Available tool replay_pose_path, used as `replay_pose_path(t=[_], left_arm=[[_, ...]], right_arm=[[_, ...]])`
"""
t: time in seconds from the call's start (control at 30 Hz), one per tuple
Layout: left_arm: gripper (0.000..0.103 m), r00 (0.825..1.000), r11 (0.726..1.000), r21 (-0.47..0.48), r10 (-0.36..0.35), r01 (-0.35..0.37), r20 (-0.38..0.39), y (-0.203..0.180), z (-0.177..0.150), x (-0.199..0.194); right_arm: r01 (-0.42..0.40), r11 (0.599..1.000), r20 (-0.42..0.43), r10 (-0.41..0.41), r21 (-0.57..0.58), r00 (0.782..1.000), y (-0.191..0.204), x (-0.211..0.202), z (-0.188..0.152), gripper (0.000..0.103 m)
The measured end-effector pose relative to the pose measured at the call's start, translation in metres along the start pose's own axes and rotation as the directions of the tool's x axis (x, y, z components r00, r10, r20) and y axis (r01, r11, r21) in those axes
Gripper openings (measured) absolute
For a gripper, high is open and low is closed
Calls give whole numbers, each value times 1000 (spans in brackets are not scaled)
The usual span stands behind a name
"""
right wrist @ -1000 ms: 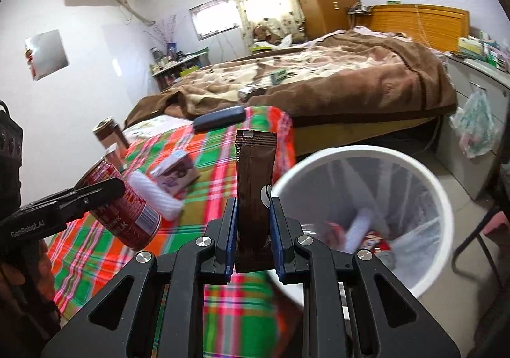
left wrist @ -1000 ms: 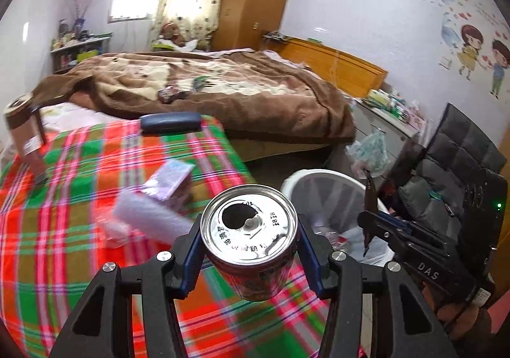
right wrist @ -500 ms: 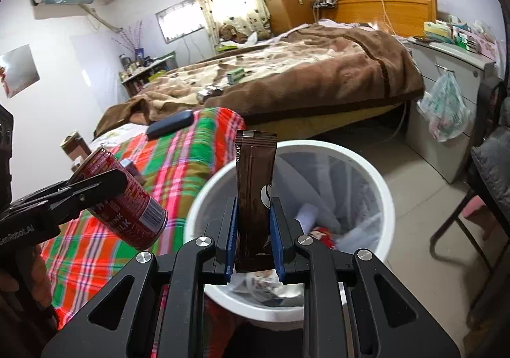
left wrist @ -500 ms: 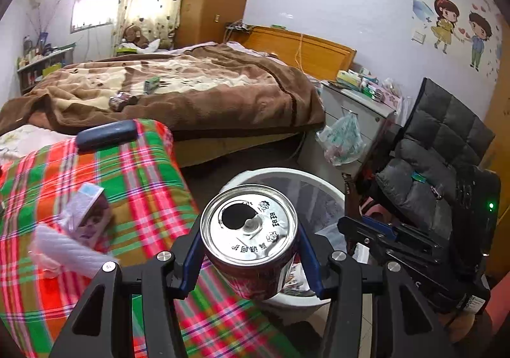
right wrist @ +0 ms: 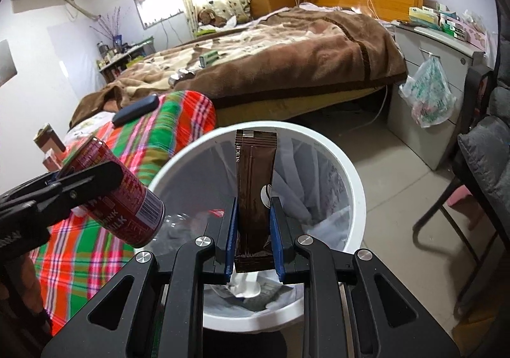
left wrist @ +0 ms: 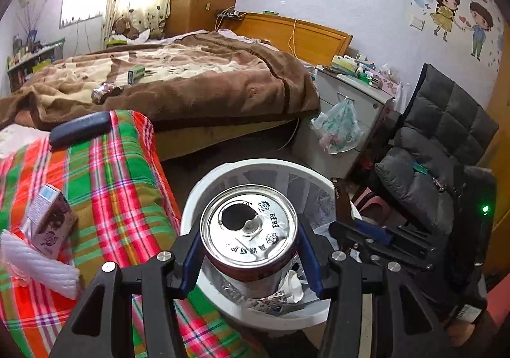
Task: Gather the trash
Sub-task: 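Open both tools to drop the wrapper and can into the wastebasket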
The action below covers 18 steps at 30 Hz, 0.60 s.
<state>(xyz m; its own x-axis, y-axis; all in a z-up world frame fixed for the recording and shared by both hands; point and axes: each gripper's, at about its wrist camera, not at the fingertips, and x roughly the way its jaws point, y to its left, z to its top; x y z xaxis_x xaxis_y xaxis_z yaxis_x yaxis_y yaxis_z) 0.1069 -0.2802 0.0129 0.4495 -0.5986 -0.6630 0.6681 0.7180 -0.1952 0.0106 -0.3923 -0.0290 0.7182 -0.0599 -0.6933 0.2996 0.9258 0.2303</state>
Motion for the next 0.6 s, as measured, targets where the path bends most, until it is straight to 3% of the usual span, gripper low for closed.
replay_pose_path(t=[0.17,0.3,0.33,0.6], left_arm=[[58,999,999,9,41,-41,-2,2,0,3],[63,999,999,-7,32,-32,7,6,0,0],[65,999,999,-8,38,-38,8,6,0,0],[68,998,999,-29,46,-45,39,13,-2,-20]], right_arm=[[9,1000,-6,-9,-5,1000,-1,-2,-2,22],[3,1000,-1,-3,3,1000,-1,-3,-2,46],[1,1000,0,-1,4,1000,-1,-4,-2,48],[0,1000,13,0,7,1000,6,-8,-3,48]])
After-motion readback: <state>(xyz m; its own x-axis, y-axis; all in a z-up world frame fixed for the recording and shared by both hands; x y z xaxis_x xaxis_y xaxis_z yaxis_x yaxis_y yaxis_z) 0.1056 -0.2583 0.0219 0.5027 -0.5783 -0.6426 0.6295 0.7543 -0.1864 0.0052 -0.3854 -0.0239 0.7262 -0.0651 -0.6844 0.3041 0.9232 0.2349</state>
